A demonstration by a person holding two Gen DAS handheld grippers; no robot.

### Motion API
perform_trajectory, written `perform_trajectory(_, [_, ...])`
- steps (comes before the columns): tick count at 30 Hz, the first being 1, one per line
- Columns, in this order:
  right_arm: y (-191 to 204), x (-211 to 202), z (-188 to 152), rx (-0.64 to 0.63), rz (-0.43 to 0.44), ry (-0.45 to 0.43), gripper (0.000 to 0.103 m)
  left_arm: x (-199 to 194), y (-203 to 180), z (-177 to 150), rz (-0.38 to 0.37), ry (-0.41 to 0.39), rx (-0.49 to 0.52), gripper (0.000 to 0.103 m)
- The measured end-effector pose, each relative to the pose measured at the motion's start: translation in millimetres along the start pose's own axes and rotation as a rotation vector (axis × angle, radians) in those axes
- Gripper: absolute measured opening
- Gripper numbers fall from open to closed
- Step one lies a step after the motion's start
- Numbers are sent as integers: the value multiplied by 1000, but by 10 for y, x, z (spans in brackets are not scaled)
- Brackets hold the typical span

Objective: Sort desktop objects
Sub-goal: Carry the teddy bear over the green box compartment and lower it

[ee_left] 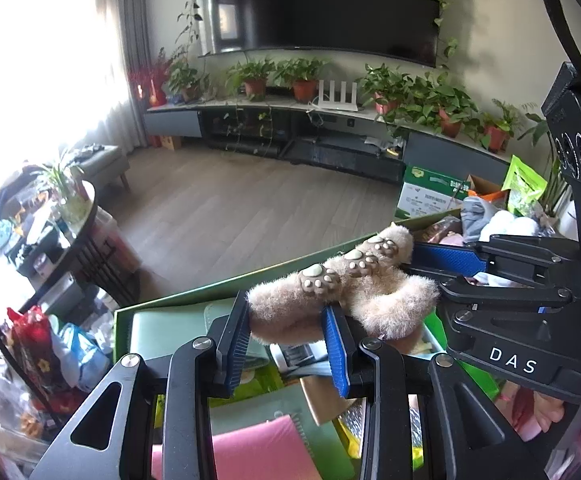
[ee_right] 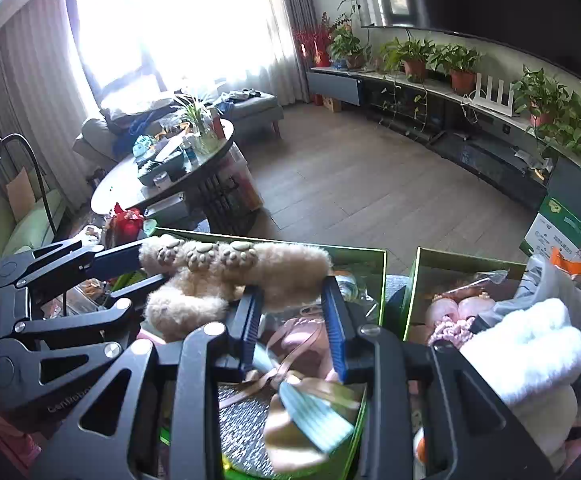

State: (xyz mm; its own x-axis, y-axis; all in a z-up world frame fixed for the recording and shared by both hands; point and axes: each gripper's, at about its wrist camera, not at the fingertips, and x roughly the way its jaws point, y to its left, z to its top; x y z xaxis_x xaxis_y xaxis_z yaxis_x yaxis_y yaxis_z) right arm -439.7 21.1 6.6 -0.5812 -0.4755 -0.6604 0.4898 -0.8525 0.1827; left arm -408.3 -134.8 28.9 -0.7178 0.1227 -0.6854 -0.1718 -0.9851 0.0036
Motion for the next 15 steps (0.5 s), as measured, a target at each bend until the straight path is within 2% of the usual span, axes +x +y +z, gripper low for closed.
perform_trajectory(7, [-84,171,45,8,-31,21,31,191,35,11,-8,6,-13,34])
perform_trajectory(15, [-125,309,53,18,-52,40,31,377,66,36,16,15,-18,34])
